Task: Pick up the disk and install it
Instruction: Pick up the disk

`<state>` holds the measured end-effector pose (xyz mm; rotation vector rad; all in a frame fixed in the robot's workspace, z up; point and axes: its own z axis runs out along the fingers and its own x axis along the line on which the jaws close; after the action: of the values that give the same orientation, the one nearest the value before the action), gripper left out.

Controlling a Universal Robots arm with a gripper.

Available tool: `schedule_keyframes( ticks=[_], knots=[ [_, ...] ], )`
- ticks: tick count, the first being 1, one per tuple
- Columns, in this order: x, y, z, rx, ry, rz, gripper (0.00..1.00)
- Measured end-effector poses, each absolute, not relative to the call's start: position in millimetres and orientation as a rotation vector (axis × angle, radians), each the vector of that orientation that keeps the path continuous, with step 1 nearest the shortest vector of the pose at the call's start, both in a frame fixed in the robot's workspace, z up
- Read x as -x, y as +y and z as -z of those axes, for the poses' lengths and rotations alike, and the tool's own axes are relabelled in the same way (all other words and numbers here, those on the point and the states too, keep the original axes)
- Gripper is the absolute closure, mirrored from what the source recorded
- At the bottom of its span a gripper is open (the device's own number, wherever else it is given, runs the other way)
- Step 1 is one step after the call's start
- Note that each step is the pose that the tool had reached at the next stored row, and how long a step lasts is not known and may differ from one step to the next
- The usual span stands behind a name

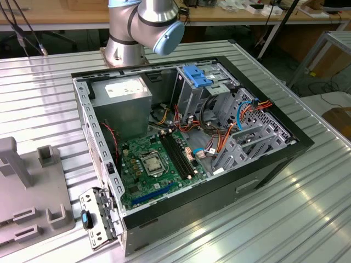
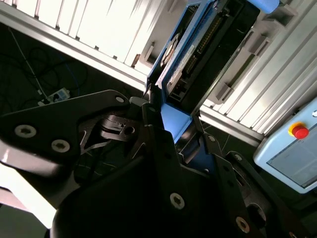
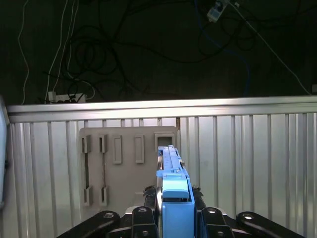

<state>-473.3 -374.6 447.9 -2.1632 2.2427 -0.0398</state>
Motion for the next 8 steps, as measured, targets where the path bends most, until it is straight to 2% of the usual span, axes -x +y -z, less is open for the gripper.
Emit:
schedule_keyframes(
  ticks=[8],
  knots=[
    [473.2,-374.6,-456.3,2.163,2.243,0.04,0.63]
  ],
)
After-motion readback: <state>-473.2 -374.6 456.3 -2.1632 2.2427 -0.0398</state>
